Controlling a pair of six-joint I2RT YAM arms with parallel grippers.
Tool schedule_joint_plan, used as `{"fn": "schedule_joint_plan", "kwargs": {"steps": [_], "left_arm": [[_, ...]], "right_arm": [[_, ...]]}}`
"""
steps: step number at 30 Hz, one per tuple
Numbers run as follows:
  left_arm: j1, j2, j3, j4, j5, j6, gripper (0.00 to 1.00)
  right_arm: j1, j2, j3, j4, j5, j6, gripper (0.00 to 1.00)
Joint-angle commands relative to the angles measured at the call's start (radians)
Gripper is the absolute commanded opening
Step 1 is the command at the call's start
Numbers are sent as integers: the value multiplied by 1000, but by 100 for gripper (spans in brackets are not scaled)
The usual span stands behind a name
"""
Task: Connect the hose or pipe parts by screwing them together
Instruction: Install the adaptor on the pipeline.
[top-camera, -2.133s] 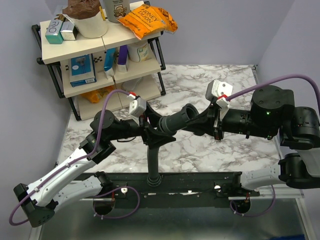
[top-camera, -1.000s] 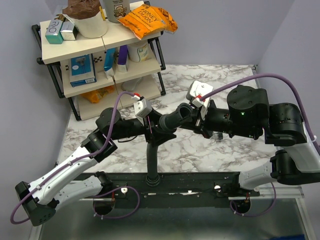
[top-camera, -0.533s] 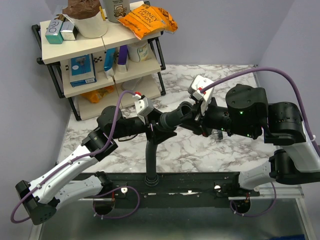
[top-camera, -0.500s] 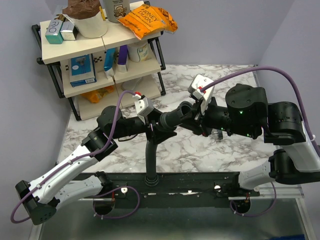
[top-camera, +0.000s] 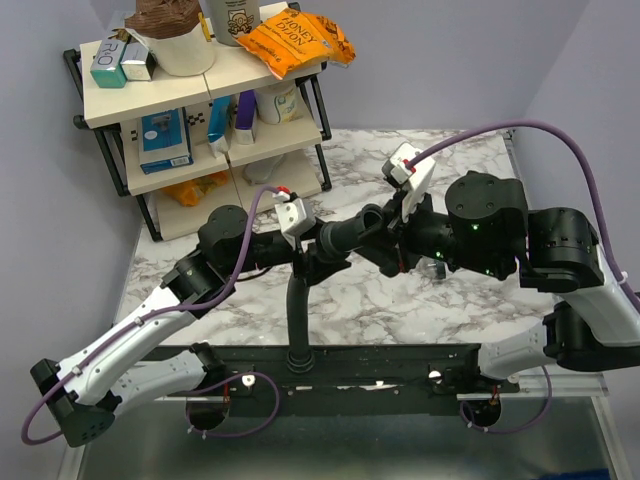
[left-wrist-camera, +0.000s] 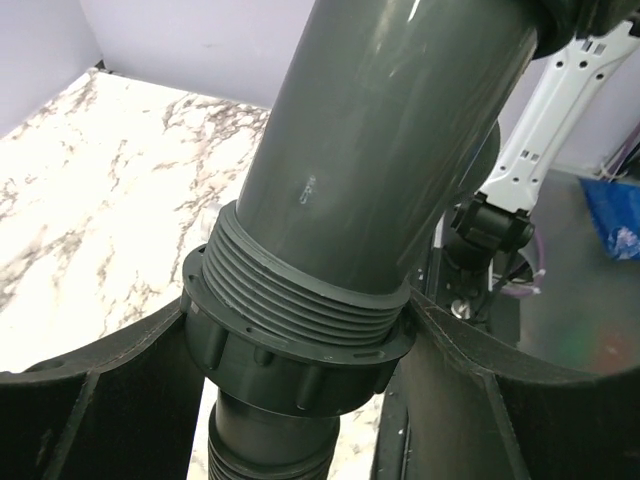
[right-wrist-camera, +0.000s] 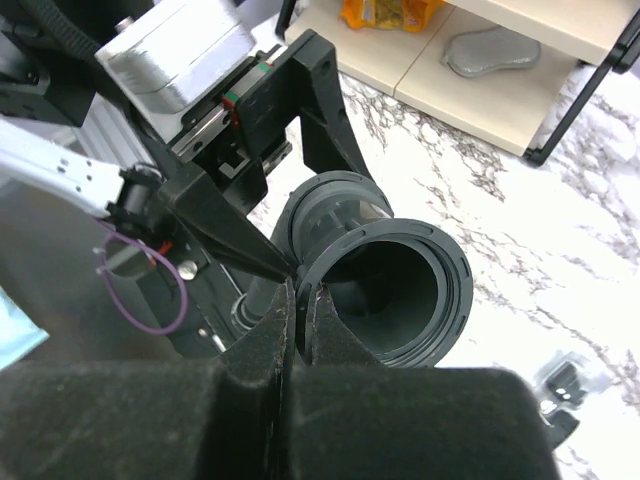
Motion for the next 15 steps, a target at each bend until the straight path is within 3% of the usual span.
{"fn": "schedule_joint_plan", "kwargs": {"steps": [1,11,15], "left_arm": [[-10,-10,131,172,42,125,0],[-28,59,326,5,80,342,0],[-38,54,313,-6,74,453,0]], "right_arm": [[-23,8,-61,6,-46,104,1],[-43,-24,-75,65,-106,139,1],[-43,-21,-80,71,-112,151,1]]}}
